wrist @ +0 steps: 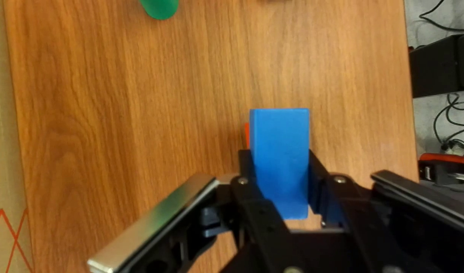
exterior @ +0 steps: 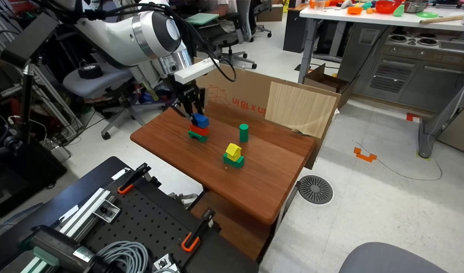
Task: Place the blue block on top of the orange block
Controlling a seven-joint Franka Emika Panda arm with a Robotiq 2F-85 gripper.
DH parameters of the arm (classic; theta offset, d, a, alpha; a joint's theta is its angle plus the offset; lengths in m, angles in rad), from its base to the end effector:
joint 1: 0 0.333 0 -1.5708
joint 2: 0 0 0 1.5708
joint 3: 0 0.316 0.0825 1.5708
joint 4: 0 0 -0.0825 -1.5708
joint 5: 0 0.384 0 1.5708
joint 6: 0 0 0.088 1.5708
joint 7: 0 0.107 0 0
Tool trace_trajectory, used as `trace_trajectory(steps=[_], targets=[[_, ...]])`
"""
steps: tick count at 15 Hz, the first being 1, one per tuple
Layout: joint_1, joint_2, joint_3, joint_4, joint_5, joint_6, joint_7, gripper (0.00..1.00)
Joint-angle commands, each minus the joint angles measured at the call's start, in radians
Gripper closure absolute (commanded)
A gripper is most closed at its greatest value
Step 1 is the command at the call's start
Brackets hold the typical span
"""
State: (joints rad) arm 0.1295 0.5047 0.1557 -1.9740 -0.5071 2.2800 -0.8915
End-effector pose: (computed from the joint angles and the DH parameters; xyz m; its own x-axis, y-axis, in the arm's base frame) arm 0.5741 0.1547 0.1999 0.0316 0.9470 -0.3198 0.9989 -0.0411 -0.0229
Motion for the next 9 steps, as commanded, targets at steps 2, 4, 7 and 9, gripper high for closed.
trace_trajectory(steps=[2, 4, 7, 9], targets=[[0.012, -0.039, -0.012, -0.048, -0.023, 0.026, 0.01, 0.92], [0.012, -0.041, -0.012, -0.051, -0.022, 0.024, 0.01, 0.92], [0.012, -0.04, -0.013, -0.046, -0.012, 0.01, 0.02, 0.41], [0.011, -0.039, -0.012, -0.043, -0.007, 0.01, 0.026, 0.28]])
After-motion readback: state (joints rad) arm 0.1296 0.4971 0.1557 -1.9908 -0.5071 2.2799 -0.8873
